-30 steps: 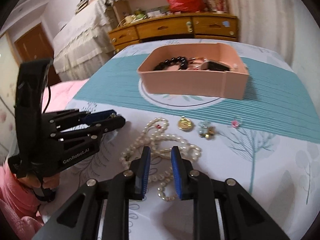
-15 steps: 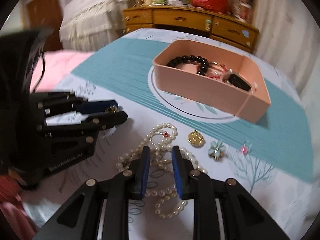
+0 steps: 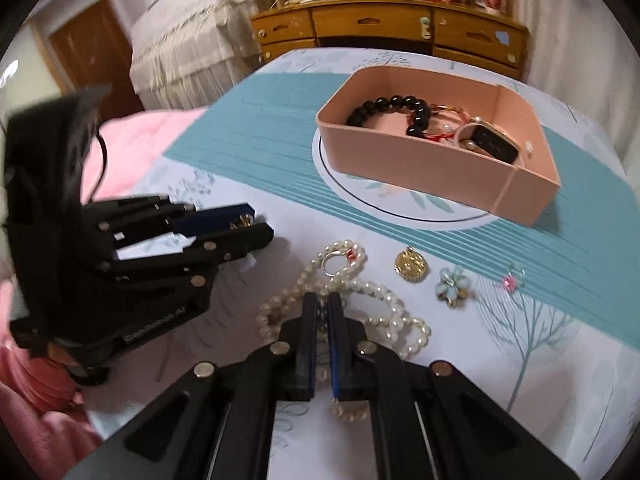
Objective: Organize jewelry
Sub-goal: 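Carry the brooch and pearl necklace into the pink box and open both tools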
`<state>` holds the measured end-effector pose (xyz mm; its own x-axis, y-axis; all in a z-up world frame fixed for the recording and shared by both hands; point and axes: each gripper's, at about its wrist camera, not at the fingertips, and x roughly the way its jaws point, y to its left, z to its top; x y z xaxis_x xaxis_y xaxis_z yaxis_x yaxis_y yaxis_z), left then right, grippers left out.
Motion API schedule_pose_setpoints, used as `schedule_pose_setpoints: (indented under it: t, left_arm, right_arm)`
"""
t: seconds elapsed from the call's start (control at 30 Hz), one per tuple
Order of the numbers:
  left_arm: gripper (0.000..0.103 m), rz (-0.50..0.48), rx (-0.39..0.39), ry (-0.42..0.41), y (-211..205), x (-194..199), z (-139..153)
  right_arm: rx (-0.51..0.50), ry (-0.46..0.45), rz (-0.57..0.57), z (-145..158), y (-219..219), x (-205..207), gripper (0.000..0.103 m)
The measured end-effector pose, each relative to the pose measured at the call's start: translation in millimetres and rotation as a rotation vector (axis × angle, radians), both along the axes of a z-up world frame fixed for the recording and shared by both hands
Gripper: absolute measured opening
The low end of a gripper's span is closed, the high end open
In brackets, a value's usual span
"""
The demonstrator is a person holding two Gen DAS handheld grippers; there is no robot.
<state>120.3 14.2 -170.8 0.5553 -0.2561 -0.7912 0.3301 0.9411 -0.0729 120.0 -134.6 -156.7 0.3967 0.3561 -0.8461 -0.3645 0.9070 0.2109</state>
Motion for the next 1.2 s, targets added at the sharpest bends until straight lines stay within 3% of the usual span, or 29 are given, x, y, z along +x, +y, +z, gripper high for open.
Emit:
schedule_pose_setpoints:
  t: [0.2,0.43,0.67,0.87,1.2]
  left_arm:
    - [0.018,0.018,0.002,-0.024,2,-8,22]
    - [0.018,0.023,-0.01,-0.038,6,-19,56]
    - [0.018,0.017,-0.038,-0.055,14,-31,93]
    - [0.018,-0.005,-0.011,-0.127,9,-38,123]
    - [0.018,-0.031,-0.05,-0.199,1,-29,161]
  right_arm:
    - [0.119,-0.014,-0.034,33,-15,-11,0.004]
    - [0.164,-0.106,-0.036,80,-21,-17,0.004]
    - [0.17,-0.221,-0.031,126,-23,-22,0.004]
    - [0.188,-0.301,-0.042,160,-32,-18,0.004]
    - [0.161,-0.399,-0.061,206,-39,-2,0.005]
